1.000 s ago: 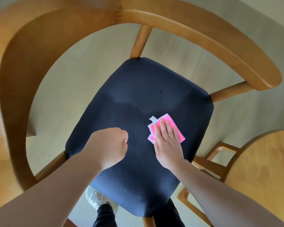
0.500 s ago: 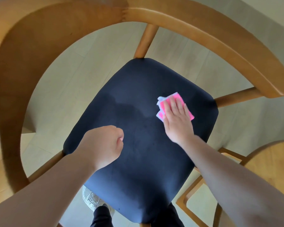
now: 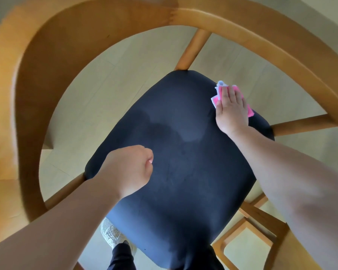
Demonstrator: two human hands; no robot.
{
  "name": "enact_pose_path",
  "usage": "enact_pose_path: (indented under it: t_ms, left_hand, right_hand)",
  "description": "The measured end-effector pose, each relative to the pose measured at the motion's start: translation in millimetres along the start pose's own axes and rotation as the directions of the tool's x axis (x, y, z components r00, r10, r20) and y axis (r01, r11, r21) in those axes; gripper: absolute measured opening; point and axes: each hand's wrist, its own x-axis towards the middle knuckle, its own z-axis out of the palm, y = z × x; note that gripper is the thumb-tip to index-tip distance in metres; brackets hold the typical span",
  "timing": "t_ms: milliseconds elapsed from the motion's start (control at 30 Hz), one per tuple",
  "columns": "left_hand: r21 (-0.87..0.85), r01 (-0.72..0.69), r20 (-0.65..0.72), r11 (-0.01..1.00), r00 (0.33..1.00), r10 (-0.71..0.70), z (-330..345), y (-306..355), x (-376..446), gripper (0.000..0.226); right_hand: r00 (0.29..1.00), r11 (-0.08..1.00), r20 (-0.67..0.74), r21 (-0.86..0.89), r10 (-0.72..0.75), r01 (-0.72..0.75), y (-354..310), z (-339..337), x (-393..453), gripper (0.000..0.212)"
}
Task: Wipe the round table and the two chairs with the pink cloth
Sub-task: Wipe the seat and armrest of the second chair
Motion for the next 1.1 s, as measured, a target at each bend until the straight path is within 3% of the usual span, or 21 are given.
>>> enact_pose_path:
  t_ms: [200, 400, 800, 1100]
  left_hand:
    - [0.066, -0.054, 0.037, 0.996, 0.998, 0.052, -8, -6, -5, 0.017]
    - [0.145, 0.004, -0.015, 0.989, 1.000, -0.002, -18, -14, -9, 0.014]
    - [0.158, 0.052, 0.017, 0.986, 0.998, -0.056, -23, -25, -4, 0.023]
    - [0.157, 0.117, 0.020, 0.981, 0.992, -0.121, -32, -32, 12, 0.022]
  right_hand:
    - [0.969, 0.970, 0.106, -0.080, -0.222, 0.231, -50, 8, -70, 0.058]
    - [0.874, 0.876, 0.198, -0.108, -0.443, 0.469, -86, 27, -125, 0.059]
    - [0.850, 0.841, 0.211, -0.160, -0.482, 0.516, -76, 14, -94, 0.056]
    - [0.887, 0.883, 0.164, -0.121, -0.432, 0.453, -59, -1, -12, 0.058]
